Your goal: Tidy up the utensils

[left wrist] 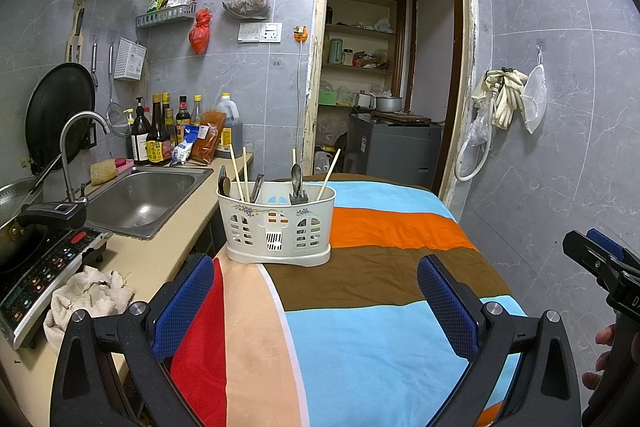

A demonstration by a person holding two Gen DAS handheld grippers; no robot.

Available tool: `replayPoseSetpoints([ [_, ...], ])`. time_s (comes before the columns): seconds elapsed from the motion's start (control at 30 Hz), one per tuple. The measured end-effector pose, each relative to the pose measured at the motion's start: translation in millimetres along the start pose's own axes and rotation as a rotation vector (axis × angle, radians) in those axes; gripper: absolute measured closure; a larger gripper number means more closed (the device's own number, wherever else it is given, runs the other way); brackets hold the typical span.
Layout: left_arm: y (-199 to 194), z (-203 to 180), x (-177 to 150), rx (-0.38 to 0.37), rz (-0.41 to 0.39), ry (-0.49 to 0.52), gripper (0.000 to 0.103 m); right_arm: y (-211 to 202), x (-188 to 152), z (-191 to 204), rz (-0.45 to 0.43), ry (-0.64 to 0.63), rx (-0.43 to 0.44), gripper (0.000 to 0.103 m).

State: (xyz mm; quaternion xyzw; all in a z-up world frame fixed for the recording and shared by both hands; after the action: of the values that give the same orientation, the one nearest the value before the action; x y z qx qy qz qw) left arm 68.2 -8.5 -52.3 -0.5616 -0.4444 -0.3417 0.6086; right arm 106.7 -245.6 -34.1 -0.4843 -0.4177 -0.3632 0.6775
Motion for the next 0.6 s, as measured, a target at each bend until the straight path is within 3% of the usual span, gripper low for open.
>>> replayPoseSetpoints([
  [0.6,-3.6,-1.5,2.7,-0.01,-0.001,-0.003,0.001,0.1,-0.1,-0.2,0.001,-0.001,0.0,0.002],
])
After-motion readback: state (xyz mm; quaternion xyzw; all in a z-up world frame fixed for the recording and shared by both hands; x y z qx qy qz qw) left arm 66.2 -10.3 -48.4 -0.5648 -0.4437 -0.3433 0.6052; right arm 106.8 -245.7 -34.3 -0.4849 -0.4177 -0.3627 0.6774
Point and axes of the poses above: each gripper's, at about its wrist camera, not at the fingertips, and y roughly the way its jaws point, z to its left, x to its top, the point moved 10 cm from there along y, roughly the way its jaws point, and after that the axes turned 3 degrees about y, right-handed, at the moved point
